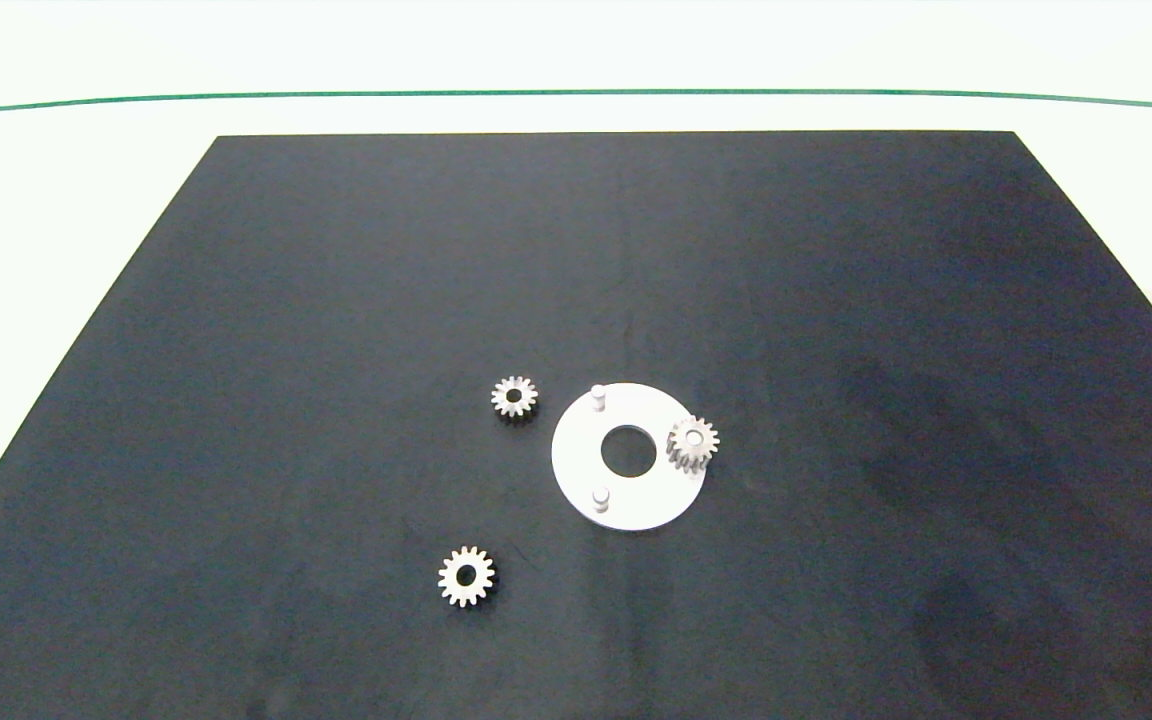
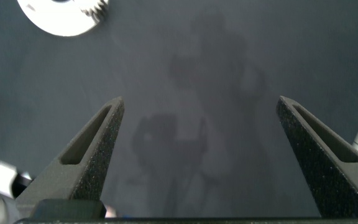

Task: Install three planetary gears onto the carrier pins

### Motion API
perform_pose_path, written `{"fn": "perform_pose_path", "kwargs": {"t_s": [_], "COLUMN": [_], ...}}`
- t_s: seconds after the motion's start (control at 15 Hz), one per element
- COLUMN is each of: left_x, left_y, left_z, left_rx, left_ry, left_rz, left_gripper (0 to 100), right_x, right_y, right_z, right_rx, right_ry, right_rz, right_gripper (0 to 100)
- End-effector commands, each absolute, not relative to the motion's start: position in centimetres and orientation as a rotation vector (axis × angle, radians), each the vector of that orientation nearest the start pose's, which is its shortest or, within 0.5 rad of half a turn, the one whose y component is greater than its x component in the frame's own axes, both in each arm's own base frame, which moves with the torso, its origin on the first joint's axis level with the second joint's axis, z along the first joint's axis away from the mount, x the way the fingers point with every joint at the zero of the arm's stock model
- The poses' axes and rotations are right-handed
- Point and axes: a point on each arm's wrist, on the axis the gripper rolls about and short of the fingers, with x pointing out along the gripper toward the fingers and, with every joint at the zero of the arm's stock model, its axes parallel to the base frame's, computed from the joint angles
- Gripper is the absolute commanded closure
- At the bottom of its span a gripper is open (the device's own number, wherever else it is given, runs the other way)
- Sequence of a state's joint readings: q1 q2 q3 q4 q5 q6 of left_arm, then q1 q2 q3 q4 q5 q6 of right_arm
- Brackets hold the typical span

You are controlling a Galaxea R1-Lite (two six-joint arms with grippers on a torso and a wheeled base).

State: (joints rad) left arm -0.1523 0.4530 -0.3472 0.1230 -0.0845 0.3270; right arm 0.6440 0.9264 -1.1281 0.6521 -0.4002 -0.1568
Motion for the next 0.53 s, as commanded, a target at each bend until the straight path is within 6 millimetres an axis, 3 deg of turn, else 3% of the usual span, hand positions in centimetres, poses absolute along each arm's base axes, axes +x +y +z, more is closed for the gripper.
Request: {"fn": "perform_pose_path", "kwargs": {"t_s": [0.07, 0.27, 0.53], "left_x": [8.5, 10.3, 10.3], "left_y": [-3.1, -4.7, -6.7], "left_z": [16.9, 16.7, 16.0], "left_rx": [0.415, 0.467, 0.526], "left_ry": [0.319, 0.388, 0.426], "left_rz": [-0.465, -0.500, -0.556], "left_gripper": [0, 0, 0], "right_x": [2.9, 3.0, 3.1], "right_y": [1.0, 1.1, 1.2], "right_z": [30.6, 30.9, 30.9], "right_rx": [-0.342, -0.342, -0.344], "right_ry": [0.295, 0.293, 0.295], "right_rz": [0.249, 0.251, 0.251], "right_gripper": [0, 0, 0]}}
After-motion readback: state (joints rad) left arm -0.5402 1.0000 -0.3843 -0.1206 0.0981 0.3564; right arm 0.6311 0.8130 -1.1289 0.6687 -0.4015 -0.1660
